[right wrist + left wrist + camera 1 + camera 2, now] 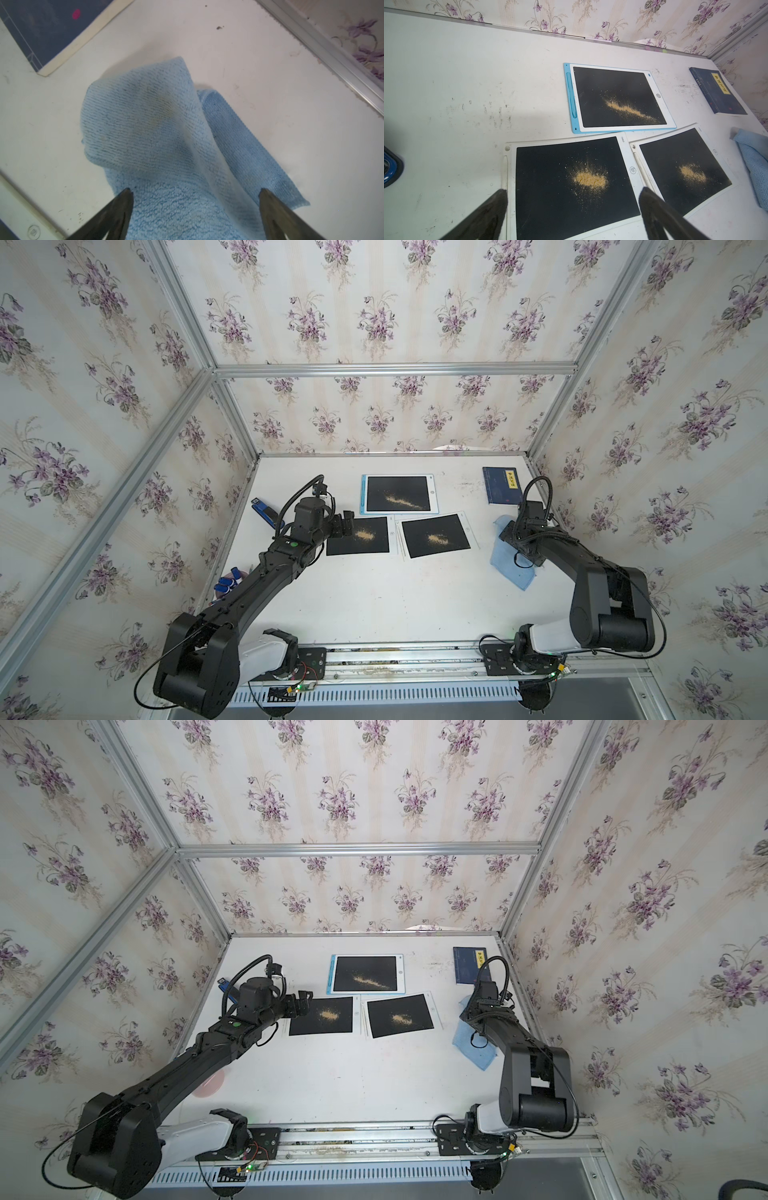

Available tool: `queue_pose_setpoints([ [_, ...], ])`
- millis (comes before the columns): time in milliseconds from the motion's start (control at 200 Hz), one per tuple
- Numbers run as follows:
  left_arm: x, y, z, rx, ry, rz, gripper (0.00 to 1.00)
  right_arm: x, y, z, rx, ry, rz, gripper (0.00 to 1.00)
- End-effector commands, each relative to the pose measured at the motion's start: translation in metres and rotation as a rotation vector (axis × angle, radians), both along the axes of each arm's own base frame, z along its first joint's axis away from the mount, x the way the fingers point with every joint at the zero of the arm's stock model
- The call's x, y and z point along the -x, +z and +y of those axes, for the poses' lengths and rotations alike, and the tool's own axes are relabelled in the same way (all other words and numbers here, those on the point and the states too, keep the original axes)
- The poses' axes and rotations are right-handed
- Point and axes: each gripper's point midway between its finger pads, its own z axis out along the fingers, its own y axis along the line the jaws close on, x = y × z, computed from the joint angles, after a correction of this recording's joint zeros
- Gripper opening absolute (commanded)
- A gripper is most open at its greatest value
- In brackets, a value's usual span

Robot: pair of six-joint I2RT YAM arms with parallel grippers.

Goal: Wipe the drawing tablet
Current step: Pick up the cleaning item at the center of the board.

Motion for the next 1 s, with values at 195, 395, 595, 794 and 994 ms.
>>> queue_pose_setpoints([
  [195,0.002,0.018,-0.009,0.07,-0.028,-0.042,1.0,-0.011,-0.002,-0.002,-0.001,-0.028,0.059,0.92],
  [395,-0.002,0.01,-0.012,0.077,-0.035,-0.014,1.0,-0.011,0.024,-0.012,0.124,-0.059,0.051,0.93],
  [595,-0.005,0.005,-0.019,0.094,-0.058,0.016,1.0,-0.018,0.002,0.003,0.057,-0.006,0.104,0.93],
  [794,-0.004,0.006,-0.018,0.088,-0.058,0.014,1.0,-0.021,-0.031,0.013,-0.008,-0.002,0.167,0.93],
  [994,-0.003,0.005,-0.012,0.075,-0.028,0.012,1.0,-0.014,-0.06,0.02,-0.047,0.009,0.23,0.87],
])
